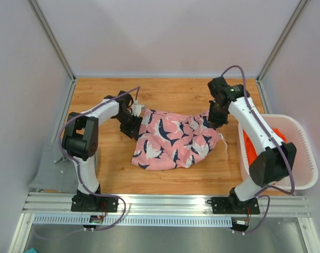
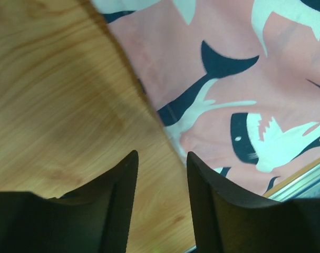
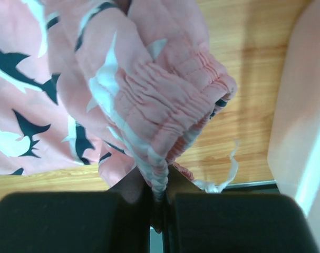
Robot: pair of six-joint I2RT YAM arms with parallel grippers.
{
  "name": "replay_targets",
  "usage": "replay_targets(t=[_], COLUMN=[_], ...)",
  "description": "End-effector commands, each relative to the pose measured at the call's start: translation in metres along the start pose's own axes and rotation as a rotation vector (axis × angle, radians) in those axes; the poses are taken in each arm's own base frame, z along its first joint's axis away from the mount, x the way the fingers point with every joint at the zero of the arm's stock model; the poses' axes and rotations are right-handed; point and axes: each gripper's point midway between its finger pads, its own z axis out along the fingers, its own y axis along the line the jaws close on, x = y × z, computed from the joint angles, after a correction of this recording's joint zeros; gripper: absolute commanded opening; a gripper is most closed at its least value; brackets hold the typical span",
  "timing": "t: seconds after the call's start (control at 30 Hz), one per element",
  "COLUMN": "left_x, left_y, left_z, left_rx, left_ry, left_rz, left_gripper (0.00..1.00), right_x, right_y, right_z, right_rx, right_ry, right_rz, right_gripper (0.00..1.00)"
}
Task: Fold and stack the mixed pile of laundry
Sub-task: Fold the shorts at the center of the board.
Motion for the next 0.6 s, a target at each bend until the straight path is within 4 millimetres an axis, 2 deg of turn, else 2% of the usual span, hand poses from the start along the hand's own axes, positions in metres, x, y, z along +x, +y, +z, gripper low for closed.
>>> replay_targets(t=[0.0, 0.07, 0.1, 0.13, 0.17, 0.2, 0.23, 0.27, 0.3, 0.33, 0.37, 0.5, 0.57], left_x=[-0.01, -0.01, -0.01, -0.011, -0.011, -0.011, -0.01, -0.01, -0.011, -0.01, -0.01, -0.011, -0.012], left_y=[-0.008, -0.008, -0.009, -0.01, -0.011, -0.012, -0.013, -0.013, -0.013, -0.013, -0.014, -0.016, -0.016], left_z=[0.011, 0.015, 0.017, 0.019, 0.021, 0.023, 0.024, 0.026, 0.026, 0.027, 0.027, 0.027, 0.028], left_rx=[0.029, 0.036, 0.047, 0.056, 0.063, 0.064, 0.066, 0.069, 0.07, 0.074, 0.08, 0.09, 0.089], left_ry=[-0.002, 0.004, 0.007, 0.002, 0.003, 0.007, 0.009, 0.008, 0.005, 0.008, 0.007, 0.0, -0.003], left_rz=[-0.007, -0.013, -0.018, -0.018, -0.02, -0.014, -0.014, -0.017, -0.019, -0.018, -0.018, -0.017, -0.015], left_gripper=[0.46, 0.42, 0.4, 0.36, 0.33, 0.27, 0.24, 0.21, 0.18, 0.17, 0.16, 0.14, 0.13], right_x=[-0.002, -0.002, 0.002, -0.003, -0.001, -0.001, 0.0, 0.01, 0.012, 0.008, 0.018, 0.03, 0.037], right_y=[0.04, 0.064, 0.084, 0.101, 0.117, 0.139, 0.154, 0.174, 0.188, 0.204, 0.219, 0.264, 0.271], right_z=[-0.011, -0.004, -0.007, -0.012, -0.005, -0.011, -0.002, -0.002, 0.001, -0.004, 0.005, 0.022, 0.029], right_rx=[0.006, -0.005, -0.03, -0.06, -0.073, -0.114, -0.125, -0.168, -0.195, -0.24, -0.256, -0.392, -0.403], right_ry=[-0.011, -0.004, -0.011, -0.037, -0.02, -0.042, -0.031, -0.017, -0.015, -0.038, 0.0, 0.043, 0.071], right_rz=[-0.124, -0.149, -0.19, -0.204, -0.212, -0.239, -0.249, -0.262, -0.271, -0.266, -0.259, -0.211, -0.185], right_gripper=[0.0, 0.0, 0.0, 0.0, 0.0, 0.0, 0.0, 0.0, 0.0, 0.0, 0.0, 0.0, 0.0])
